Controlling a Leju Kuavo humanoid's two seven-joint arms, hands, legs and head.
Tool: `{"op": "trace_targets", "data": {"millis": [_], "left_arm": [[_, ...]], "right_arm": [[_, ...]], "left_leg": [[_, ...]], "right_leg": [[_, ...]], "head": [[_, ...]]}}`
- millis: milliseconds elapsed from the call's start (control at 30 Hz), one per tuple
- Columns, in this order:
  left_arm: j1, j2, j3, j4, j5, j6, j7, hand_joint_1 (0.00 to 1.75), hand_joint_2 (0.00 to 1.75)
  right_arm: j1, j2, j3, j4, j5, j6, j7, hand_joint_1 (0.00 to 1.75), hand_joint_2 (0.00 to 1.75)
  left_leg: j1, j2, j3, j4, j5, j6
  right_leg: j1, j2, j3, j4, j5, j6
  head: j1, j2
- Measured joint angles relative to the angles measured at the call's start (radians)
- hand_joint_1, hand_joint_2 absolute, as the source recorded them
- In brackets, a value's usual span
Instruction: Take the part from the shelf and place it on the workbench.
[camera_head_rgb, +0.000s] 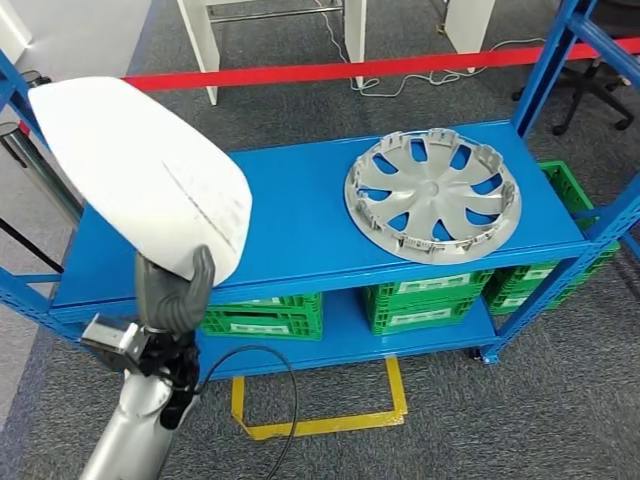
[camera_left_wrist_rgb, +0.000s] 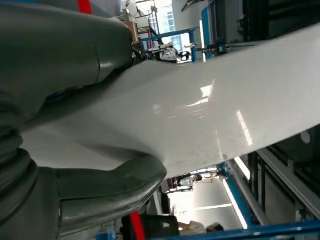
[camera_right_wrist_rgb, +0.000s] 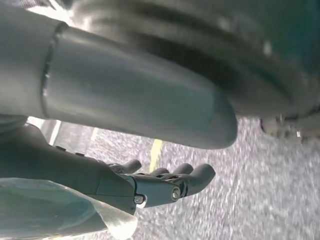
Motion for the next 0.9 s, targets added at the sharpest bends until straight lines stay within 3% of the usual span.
{"op": "trace_targets", "data": {"millis": [100,133,167,200,300,367,433,467,500,533,600,633,667,733,767,900], "left_arm": [[0.072,0.009,-0.004,-0.072,0.014,-0.021,-0.019,1.75,1.75],[0.088,0.012,-0.005,-0.087,0.016,-0.024,-0.02,1.75,1.75],[0.099,0.013,-0.005,-0.1,0.017,-0.025,-0.02,1.75,1.75],[0.107,0.015,-0.005,-0.111,0.018,-0.027,-0.02,1.75,1.75],[0.115,0.017,-0.006,-0.14,0.033,-0.043,-0.02,1.75,1.75],[0.124,0.017,-0.005,-0.159,0.049,-0.066,-0.021,1.75,1.75],[0.141,0.017,-0.005,-0.176,0.056,-0.083,-0.023,1.75,1.75],[0.149,0.017,-0.004,-0.183,0.061,-0.091,-0.023,1.75,1.75],[0.155,0.017,-0.004,-0.188,0.067,-0.1,-0.023,1.75,1.75],[0.161,0.017,-0.004,-0.193,0.074,-0.108,-0.022,1.75,1.75],[0.171,0.016,-0.001,-0.199,0.081,-0.12,-0.021,1.75,1.75],[0.176,0.016,0.001,-0.201,0.082,-0.124,-0.02,1.75,1.75],[0.181,0.017,0.003,-0.201,0.082,-0.128,-0.018,1.75,1.75],[0.187,0.017,0.005,-0.201,0.082,-0.134,-0.017,1.75,1.75],[0.188,0.018,0.006,-0.202,0.082,-0.136,-0.017,1.75,1.75],[0.189,0.018,0.006,-0.202,0.082,-0.136,-0.017,1.75,1.75]], "right_arm": [[-0.001,0.0,-0.003,0.0,-0.005,-0.028,-0.028,0.0,0.0],[-0.002,0.0,-0.003,0.0,-0.006,-0.031,-0.03,0.0,0.0],[-0.003,0.0,-0.004,0.0,-0.007,-0.033,-0.031,0.0,0.0],[-0.003,0.0,-0.005,0.0,-0.007,-0.035,-0.032,0.0,0.0],[-0.003,0.004,-0.007,0.0,-0.007,-0.057,-0.048,0.0,0.0],[-0.004,0.007,-0.008,0.0,-0.007,-0.099,-0.078,0.0,0.0],[-0.004,0.007,-0.008,0.0,-0.007,-0.148,-0.116,0.0,0.0],[-0.004,0.007,-0.009,-0.001,-0.006,-0.169,-0.138,0.0,0.0],[-0.003,0.008,-0.009,-0.001,-0.006,-0.19,-0.164,0.0,0.0],[-0.003,0.008,-0.009,-0.001,-0.006,-0.211,-0.191,0.0,0.0],[-0.003,0.008,-0.009,-0.001,-0.014,-0.253,-0.245,0.0,0.0],[-0.003,0.008,-0.011,-0.001,-0.023,-0.271,-0.267,0.0,0.0],[-0.004,0.008,-0.015,-0.002,-0.035,-0.287,-0.285,0.0,0.0],[-0.004,0.008,-0.024,-0.002,-0.055,-0.302,-0.303,0.0,0.0],[-0.004,0.008,-0.026,-0.002,-0.06,-0.305,-0.307,0.0,0.0],[-0.004,0.008,-0.027,-0.002,-0.061,-0.306,-0.307,0.0,0.0]], "left_leg": [[-0.002,0.0,-0.064,0.178,-0.106,0.003],[-0.005,0.0,-0.076,0.22,-0.121,0.007],[-0.008,0.0,-0.072,0.227,-0.119,0.015],[-0.013,0.0,-0.05,0.196,-0.1,0.024],[-0.034,0.004,0.061,0.004,-0.032,0.064],[-0.046,0.008,0.083,-0.047,-0.016,0.074],[-0.048,0.009,0.076,-0.058,0.009,0.072],[-0.046,0.009,0.07,-0.066,0.023,0.072],[-0.042,0.01,0.061,-0.073,0.039,0.075],[-0.038,0.012,0.047,-0.078,0.055,0.076],[-0.037,0.012,0.015,-0.078,0.081,0.079],[-0.037,0.013,-0.003,-0.078,0.094,0.078],[-0.036,0.014,-0.021,-0.077,0.107,0.076],[-0.034,0.015,-0.044,-0.076,0.124,0.072],[-0.033,0.015,-0.05,-0.076,0.128,0.071],[-0.033,0.015,-0.051,-0.075,0.129,0.071]], "right_leg": [[0.011,-0.003,-0.011,0.0,0.008,-0.018],[0.017,-0.005,-0.016,0.0,0.011,-0.023],[0.023,-0.006,-0.021,0.0,0.016,-0.029],[0.029,-0.007,-0.026,-0.001,0.021,-0.033],[0.039,-0.008,-0.04,-0.003,0.041,-0.036],[0.035,-0.012,-0.042,-0.007,0.055,-0.027],[0.031,-0.014,-0.045,-0.014,0.07,-0.015],[0.03,-0.014,-0.049,-0.014,0.062,-0.009],[0.031,-0.013,-0.058,0.0,0.036,-0.005],[0.031,-0.012,-0.069,0.033,-0.009,0.0],[0.028,-0.011,-0.092,0.143,-0.109,0.008],[0.027,-0.012,-0.096,0.198,-0.134,0.012],[0.025,-0.012,-0.089,0.231,-0.132,0.016],[0.023,-0.012,-0.067,0.247,-0.101,0.021],[0.022,-0.012,-0.058,0.242,-0.089,0.023],[0.022,-0.012,-0.054,0.239,-0.085,0.023]], "head": [[-0.004,0.0],[-0.004,0.0],[-0.004,0.0],[-0.004,0.0],[-0.003,0.0],[-0.005,0.0],[-0.009,0.0],[-0.009,0.0],[-0.007,0.0],[-0.004,0.0],[0.0,0.0],[0.001,0.0],[0.001,0.0],[0.001,0.0],[0.001,0.0],[0.001,0.0]]}}
